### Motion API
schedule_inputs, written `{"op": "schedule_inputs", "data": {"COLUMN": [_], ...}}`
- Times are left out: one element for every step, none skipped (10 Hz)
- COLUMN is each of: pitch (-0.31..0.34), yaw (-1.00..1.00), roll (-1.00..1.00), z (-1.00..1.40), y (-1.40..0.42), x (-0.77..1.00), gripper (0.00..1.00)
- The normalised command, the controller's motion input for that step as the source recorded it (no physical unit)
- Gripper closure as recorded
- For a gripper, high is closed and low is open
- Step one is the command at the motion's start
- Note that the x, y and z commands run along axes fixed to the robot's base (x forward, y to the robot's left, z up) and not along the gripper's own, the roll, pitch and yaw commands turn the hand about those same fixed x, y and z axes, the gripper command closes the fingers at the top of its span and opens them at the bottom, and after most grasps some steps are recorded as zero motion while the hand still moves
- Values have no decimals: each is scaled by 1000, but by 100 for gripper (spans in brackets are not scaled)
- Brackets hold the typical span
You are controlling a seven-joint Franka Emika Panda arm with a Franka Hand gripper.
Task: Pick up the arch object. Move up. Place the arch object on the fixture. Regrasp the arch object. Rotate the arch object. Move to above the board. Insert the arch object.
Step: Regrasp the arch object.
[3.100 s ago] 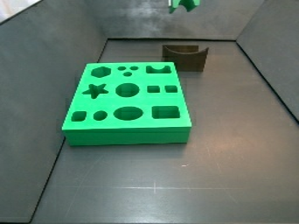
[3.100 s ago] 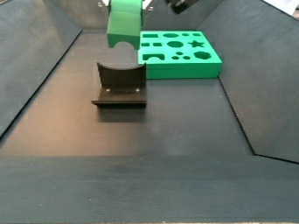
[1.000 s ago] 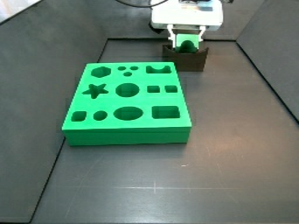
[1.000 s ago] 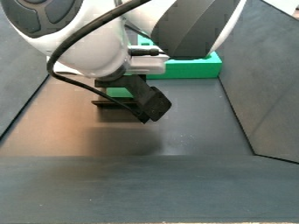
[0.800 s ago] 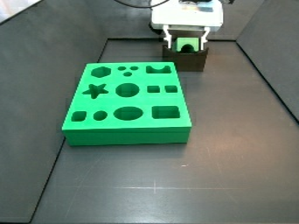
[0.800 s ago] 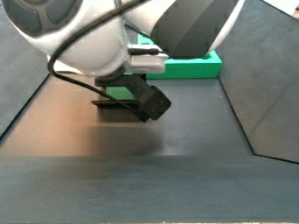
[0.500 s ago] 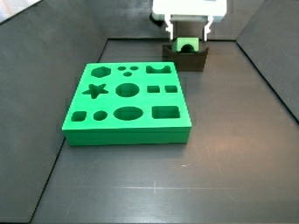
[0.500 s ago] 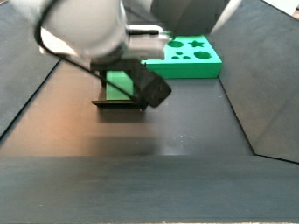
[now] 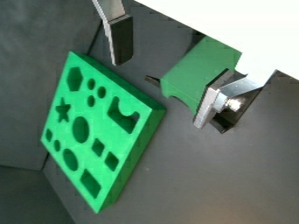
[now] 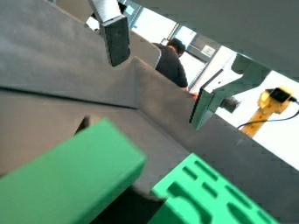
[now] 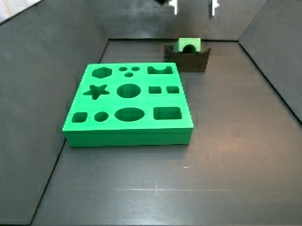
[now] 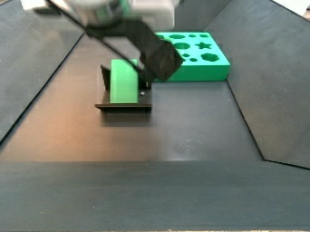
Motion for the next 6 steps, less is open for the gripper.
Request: {"op": "schedule_inputs", "data": {"pitch": [55,54,38,33,28,27], "yaw": [35,34,33,32,32,31], "roll": [1000,1000,1000,1000,1000,1000], "z": [816,745,508,379,122,61], "y": [-812,-807,-615,-514,-310,-199], "x": [-113,-104,-122,-128,-90,-63], "gripper": [0,0,0,0,0,0]}}
